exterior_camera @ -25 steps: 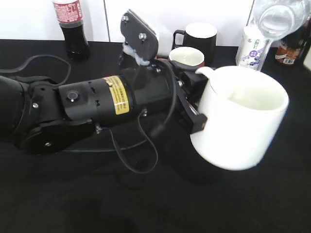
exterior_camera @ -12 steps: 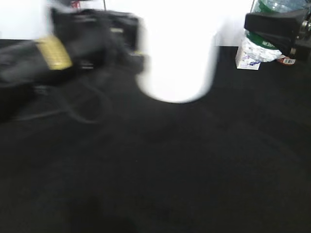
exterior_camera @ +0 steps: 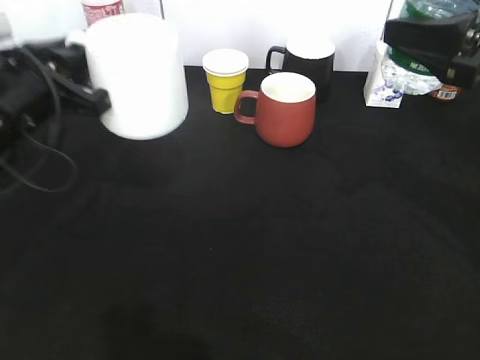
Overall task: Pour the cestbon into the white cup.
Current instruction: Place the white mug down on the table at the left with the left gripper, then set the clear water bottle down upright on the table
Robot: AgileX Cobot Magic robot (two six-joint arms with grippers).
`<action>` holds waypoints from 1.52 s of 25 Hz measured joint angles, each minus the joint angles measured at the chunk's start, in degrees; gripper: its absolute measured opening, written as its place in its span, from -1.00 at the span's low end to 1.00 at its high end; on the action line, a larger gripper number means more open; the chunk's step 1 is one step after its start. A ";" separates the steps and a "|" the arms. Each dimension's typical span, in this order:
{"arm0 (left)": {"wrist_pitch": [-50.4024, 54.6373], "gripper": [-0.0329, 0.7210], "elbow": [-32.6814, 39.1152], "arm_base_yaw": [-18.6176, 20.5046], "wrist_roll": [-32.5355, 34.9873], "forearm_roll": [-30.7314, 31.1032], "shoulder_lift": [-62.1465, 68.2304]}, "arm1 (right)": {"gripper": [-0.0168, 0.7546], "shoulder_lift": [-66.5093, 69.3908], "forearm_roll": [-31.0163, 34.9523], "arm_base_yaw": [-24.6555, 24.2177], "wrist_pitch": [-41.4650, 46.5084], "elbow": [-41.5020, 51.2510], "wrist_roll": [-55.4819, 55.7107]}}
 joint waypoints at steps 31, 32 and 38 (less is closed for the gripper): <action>-6.46 -0.07 10.28 2.67 3.50 -9.30 11.02 | 0.29 0.28 14.99 0.00 16.97 0.00 -0.05; -6.46 -0.07 11.76 2.67 3.09 -7.15 7.26 | 0.29 1.32 15.32 0.00 17.78 0.00 -0.38; 0.38 -0.07 12.26 2.67 0.28 2.13 -5.50 | 0.29 16.80 17.72 0.00 10.85 0.00 -10.97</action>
